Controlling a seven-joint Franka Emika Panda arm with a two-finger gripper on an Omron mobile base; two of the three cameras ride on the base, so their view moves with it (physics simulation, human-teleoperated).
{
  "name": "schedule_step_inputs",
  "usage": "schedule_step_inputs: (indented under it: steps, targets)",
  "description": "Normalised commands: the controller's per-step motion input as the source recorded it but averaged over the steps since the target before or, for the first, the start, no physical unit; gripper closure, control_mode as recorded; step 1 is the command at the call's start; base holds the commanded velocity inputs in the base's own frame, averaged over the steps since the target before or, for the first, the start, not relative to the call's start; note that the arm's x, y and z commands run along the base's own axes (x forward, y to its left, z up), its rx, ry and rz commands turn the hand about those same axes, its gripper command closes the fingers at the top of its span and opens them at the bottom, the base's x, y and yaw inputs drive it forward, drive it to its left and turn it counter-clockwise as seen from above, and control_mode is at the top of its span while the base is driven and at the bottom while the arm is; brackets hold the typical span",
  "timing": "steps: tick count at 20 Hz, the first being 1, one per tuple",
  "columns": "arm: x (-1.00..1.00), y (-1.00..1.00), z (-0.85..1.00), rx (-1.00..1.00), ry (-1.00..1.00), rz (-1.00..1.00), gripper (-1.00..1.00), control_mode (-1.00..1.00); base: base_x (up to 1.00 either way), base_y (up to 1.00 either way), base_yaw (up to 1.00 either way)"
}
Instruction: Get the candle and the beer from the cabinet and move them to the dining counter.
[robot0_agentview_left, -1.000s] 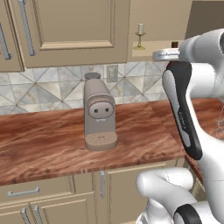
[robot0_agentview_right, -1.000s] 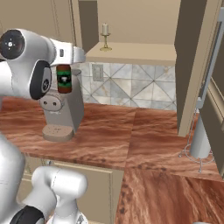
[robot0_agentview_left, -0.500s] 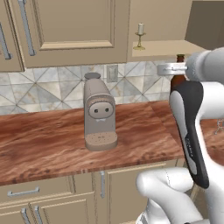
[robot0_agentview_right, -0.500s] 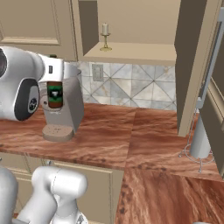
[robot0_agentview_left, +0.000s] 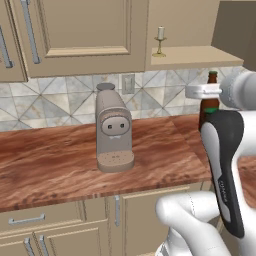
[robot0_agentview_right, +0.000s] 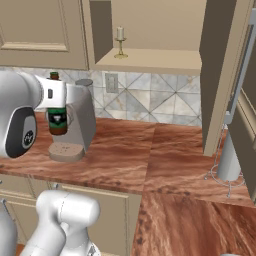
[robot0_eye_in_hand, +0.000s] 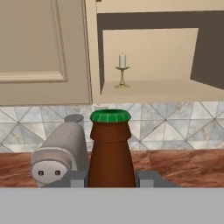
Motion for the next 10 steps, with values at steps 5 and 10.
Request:
schedule_step_inputs:
  steps: [5, 10]
  targets:
    - [-0.09, 0.00, -0.01, 0.00, 0.00, 0.00, 1.00, -1.00, 0.00, 0.00, 0.00]
    - [-0.10, 0.00, -0.01, 0.00, 0.00, 0.00, 1.00, -1.00, 0.00, 0.00, 0.00]
